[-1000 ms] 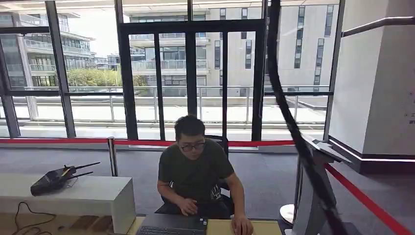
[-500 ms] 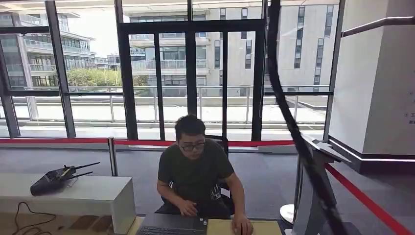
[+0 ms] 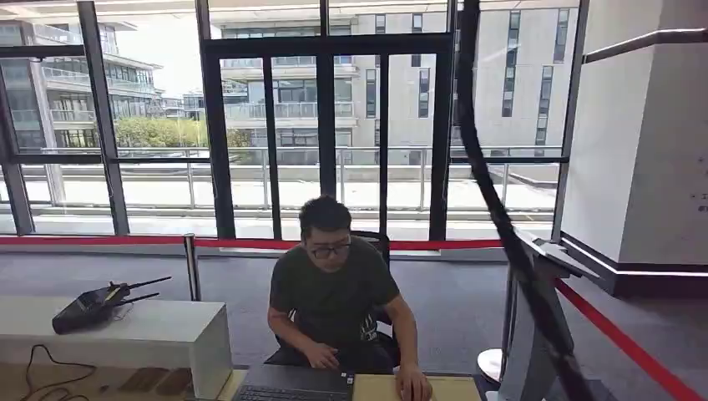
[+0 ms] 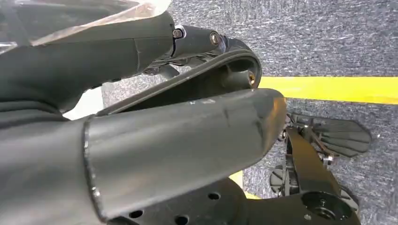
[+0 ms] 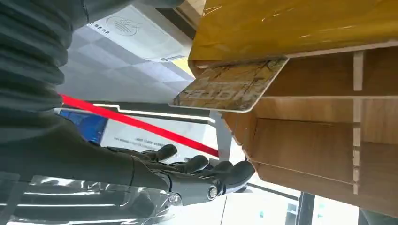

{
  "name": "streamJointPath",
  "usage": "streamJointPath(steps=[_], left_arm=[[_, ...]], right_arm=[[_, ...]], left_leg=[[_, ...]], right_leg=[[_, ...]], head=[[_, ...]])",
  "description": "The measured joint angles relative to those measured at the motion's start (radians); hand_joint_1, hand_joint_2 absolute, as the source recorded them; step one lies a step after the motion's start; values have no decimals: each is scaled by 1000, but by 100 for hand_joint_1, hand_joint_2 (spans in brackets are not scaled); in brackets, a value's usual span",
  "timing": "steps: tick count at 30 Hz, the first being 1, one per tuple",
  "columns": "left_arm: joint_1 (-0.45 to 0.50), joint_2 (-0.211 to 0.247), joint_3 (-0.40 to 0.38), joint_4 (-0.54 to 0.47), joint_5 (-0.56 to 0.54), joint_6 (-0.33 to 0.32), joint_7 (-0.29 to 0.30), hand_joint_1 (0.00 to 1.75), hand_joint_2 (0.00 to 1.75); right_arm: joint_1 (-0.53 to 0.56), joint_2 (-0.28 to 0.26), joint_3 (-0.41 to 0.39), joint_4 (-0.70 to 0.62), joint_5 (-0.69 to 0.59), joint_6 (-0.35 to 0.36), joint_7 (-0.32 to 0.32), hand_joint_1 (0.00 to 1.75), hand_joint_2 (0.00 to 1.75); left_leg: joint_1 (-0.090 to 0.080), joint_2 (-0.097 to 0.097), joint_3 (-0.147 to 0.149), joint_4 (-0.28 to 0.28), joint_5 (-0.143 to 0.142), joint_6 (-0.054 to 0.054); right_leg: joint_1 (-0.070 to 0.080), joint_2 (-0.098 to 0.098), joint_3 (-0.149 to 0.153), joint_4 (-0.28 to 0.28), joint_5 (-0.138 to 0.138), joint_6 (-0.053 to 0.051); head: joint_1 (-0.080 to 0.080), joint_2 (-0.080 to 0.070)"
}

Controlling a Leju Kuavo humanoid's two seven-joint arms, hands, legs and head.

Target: Pass the card to the sensor for recognition and then transmit it.

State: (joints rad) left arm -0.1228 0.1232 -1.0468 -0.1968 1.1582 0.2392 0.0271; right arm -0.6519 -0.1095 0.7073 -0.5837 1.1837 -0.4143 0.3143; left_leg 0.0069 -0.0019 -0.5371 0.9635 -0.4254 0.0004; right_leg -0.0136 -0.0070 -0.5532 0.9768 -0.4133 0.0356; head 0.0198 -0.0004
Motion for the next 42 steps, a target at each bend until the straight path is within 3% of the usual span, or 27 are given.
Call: streamJointPath(steps=[17, 42], left_arm=[[0, 7, -24, 0, -16, -24, -7, 0, 0], [-2, 10, -40, 0, -23, -37, -3, 0, 0]], right_arm=[[39, -47, -10, -48, 11, 35, 26, 0, 175], [61, -37, -7, -127, 47, 34, -2, 0, 175]], left_leg=[[0, 0, 0, 0, 0, 0], [0, 0, 0, 0, 0, 0]], right_leg=[[0, 0, 0, 0, 0, 0], [0, 0, 0, 0, 0, 0]], head=[[0, 0], [0, 0]])
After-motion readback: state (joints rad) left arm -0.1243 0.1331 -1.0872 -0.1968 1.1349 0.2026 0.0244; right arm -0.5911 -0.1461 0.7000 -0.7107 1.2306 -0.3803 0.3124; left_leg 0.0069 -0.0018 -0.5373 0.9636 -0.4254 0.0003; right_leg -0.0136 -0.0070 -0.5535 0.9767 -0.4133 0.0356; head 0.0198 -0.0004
